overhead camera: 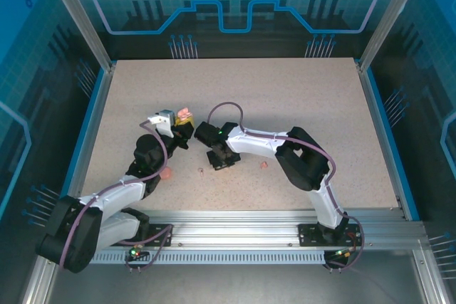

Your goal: Insert wireless bluetooth earbuds into charging case

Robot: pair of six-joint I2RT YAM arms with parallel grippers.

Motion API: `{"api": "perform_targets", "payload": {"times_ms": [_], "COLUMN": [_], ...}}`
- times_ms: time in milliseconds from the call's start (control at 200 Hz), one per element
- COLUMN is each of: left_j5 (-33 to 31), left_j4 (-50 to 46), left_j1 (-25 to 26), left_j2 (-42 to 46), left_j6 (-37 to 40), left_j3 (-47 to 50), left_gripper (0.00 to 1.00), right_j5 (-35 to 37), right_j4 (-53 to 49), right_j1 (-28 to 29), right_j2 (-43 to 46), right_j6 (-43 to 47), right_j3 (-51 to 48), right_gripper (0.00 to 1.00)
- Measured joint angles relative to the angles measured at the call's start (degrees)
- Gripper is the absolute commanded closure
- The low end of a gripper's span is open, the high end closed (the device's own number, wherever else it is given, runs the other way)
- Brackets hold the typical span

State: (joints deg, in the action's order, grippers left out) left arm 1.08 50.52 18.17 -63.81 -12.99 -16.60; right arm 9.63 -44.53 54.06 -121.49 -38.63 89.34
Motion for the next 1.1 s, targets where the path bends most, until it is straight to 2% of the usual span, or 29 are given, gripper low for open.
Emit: {"api": "perform_targets", "payload": {"times_ms": [290,560,915,1100], "left_j5": [0.02,1.14,7.21,7.32], "left_j4": [0.0,-0.02,2.54,6.03], "left_j1": [0.0,0.0,0.0,0.76], "left_j2": [0.0,0.02,-0.55,-1.57], "left_j6": [0.02,0.04,1.09,1.81], "left_j3": [0.0,0.0,-0.39,-1.92], "left_gripper": [1.0,1.0,1.0,1.0], "right_j5": [0.02,-0.07,-3.13,-7.04], "right_j4": [2.12,3.74,6.19,7.32], "right_j1": [0.0,-1.86,-11.76,-18.32], "right_j2": [2.45,11.15,23.08,28.28], "right_j6": [0.0,0.02,1.62,2.67], "right_j3": [-2.86,-5.73,-6.08,-2.73], "right_gripper": [0.85,0.85,0.85,0.85]}}
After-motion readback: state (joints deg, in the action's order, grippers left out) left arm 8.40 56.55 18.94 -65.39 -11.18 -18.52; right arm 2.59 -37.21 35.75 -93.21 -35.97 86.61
